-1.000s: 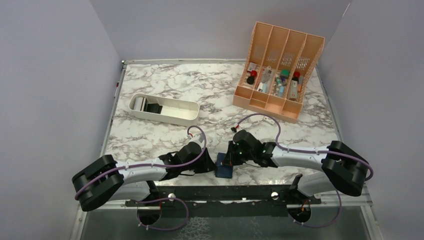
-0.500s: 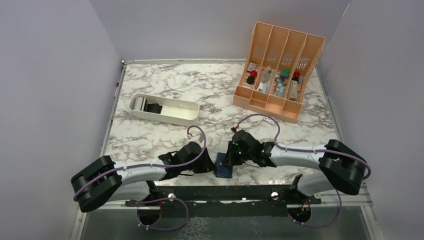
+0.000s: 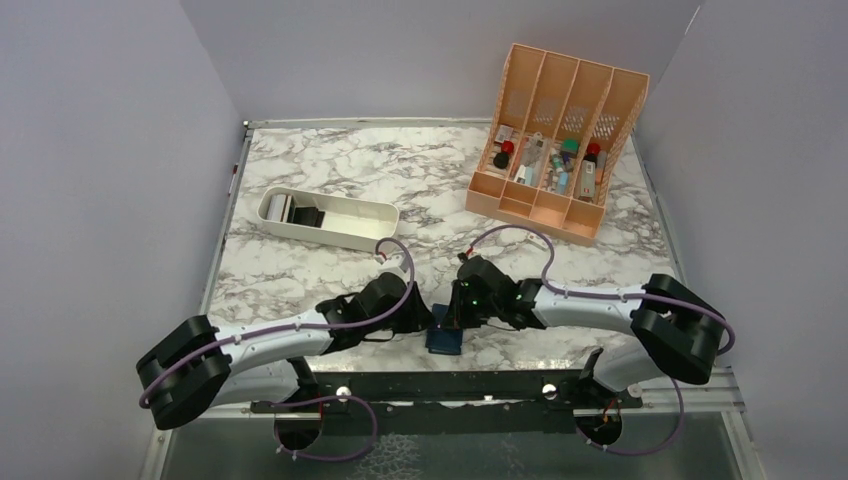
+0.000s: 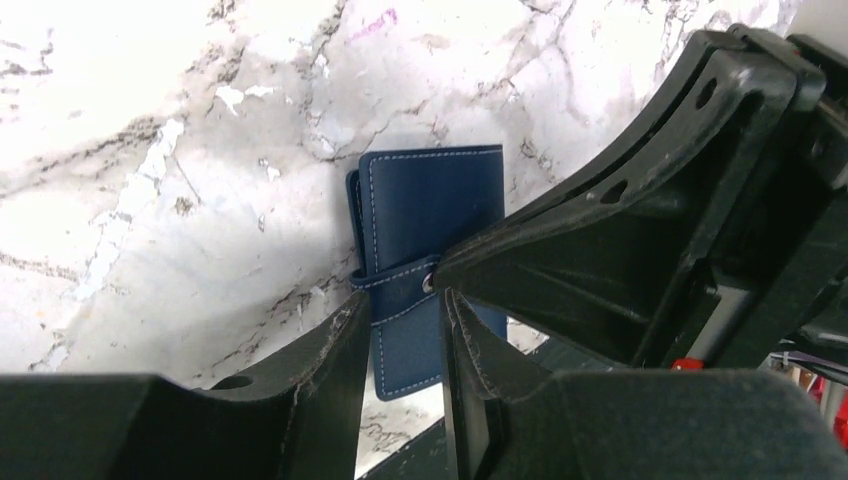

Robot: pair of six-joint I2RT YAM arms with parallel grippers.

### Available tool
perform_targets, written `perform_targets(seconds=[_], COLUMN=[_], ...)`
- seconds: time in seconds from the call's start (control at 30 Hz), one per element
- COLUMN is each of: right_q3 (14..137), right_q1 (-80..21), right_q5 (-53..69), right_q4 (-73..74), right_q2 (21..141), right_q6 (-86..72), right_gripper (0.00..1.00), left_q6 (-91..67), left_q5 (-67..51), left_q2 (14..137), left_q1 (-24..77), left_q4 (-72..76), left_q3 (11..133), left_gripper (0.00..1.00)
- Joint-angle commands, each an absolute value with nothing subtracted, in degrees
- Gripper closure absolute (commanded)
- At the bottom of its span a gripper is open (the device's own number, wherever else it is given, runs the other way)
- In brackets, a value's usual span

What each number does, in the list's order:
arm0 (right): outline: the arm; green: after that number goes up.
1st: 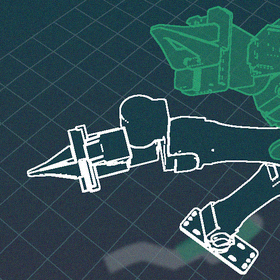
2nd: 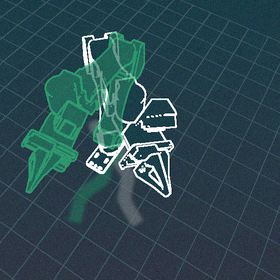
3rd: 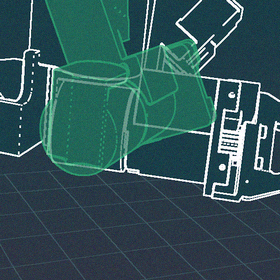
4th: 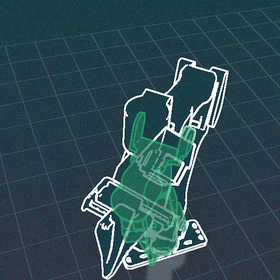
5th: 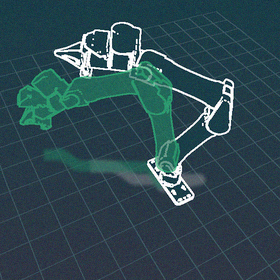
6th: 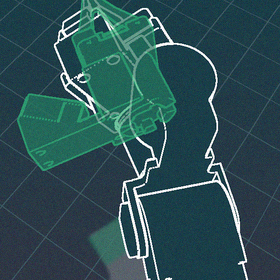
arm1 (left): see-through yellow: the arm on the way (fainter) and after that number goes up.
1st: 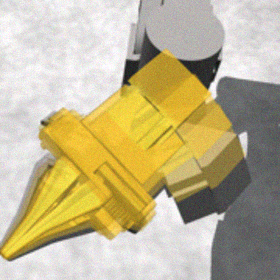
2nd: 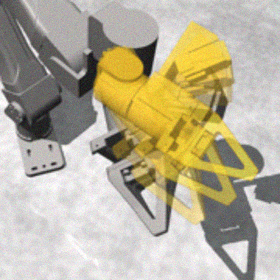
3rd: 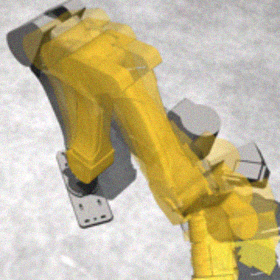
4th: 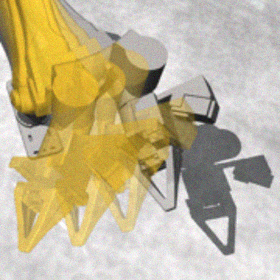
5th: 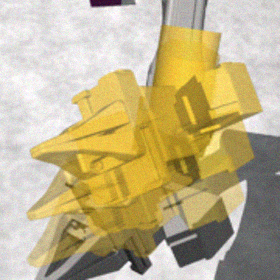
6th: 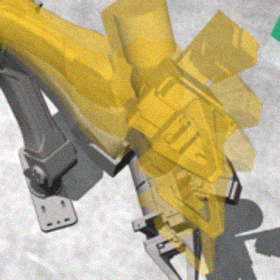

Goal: Put the credit cards into the card holder
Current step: Close the card holder at the center of the board.

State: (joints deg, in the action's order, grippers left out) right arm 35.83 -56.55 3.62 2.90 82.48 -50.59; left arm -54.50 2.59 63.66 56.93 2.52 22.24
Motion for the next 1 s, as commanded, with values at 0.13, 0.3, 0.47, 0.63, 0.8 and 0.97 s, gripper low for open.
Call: perform_targets(seconds=[0.13,0.3,0.47,0.63,0.8,0.97], right_q3=[38.5,40.2,42.3,43.4,42.5,43.9], right_q1=[-56.5,-56.2,-56.0,-55.8,-55.9,-55.8], right_q5=[-1.5,-1.1,-0.5,0.1,-0.5,-0.5], right_q4=[18.2,21.2,23.6,24.5,23.4,23.9], right_q2=[87.2,89.9,93.5,96.8,94.3,88.7], right_q6=[-49.7,-49.8,-49.5,-49.6,-50.2,-49.3], right_gripper=[0.99,0.99,0.99,0.99,0.99,0.80], left_q6=[-50.7,-50.6,-50.4,-50.3,-50.2,-49.8], left_q5=[2.5,1.2,0.2,-0.4,-0.4,0.6], left_q2=[69.9,71.4,71.5,71.3,69.9,67.2], left_q1=[55.3,55.2,55.0,54.9,54.8,54.5], left_q4=[4.1,6.3,7.9,8.6,7.9,4.7], left_q3=[26.1,25.1,24.0,23.6,22.8,23.8], left_gripper=[0.68,0.69,0.69,0.69,0.69,0.67])
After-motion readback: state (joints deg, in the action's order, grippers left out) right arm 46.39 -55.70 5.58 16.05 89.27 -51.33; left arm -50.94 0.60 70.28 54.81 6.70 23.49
